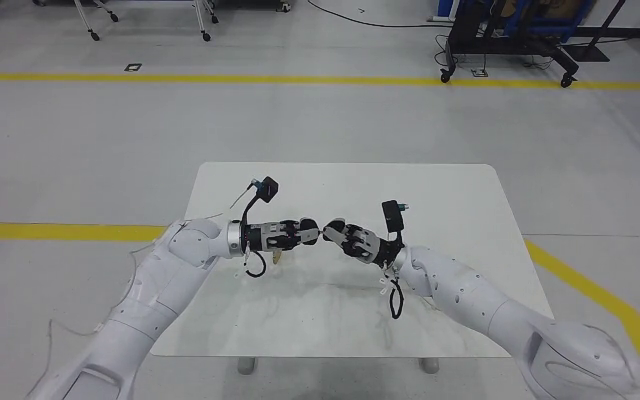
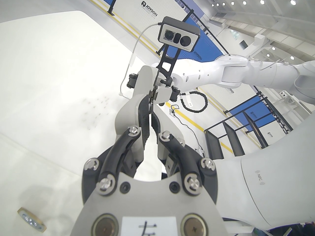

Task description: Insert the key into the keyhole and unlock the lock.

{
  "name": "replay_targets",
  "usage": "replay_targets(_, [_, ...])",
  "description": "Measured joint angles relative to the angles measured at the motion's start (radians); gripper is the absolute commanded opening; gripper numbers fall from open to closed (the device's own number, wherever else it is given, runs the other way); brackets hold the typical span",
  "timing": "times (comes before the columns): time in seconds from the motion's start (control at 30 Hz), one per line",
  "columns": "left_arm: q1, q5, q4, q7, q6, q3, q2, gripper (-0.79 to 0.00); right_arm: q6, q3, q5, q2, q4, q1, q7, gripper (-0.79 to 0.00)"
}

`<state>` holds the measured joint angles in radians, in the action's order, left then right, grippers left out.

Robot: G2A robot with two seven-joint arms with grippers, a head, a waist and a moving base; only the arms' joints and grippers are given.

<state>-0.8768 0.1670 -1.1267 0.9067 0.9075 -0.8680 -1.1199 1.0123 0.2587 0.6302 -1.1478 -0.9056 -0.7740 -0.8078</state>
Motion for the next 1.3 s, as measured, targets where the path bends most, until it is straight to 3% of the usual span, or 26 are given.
replay_targets(0.03, [0.000,-0.001,0.000,0.000,0.001,0.000,0.000,-0.785,0.000,-0.001,-0.002,0.000,0.000,0.001,0.000,0.000])
replay_targets(0.83, [0.000,-0.028,0.005,-0.035,0.030,-0.054,0.021,-0.785,-0.005,-0.010,-0.017,0.003,0.027,0.011,0.007,0.000])
replay_targets(1.13, [-0.001,-0.091,-0.028,-0.019,0.025,-0.046,0.036,-0.785,0.000,0.037,-0.106,0.045,-0.032,-0.020,0.269,0.000])
replay_targets(1.2, [-0.003,-0.106,-0.041,-0.023,0.029,-0.034,0.039,-0.785,0.000,0.043,-0.151,0.061,-0.082,-0.030,0.312,-0.160])
replay_targets(1.3, [-0.003,-0.122,-0.051,-0.027,0.033,-0.018,0.043,-0.785,0.000,0.049,-0.211,0.087,-0.135,-0.040,0.369,-0.215])
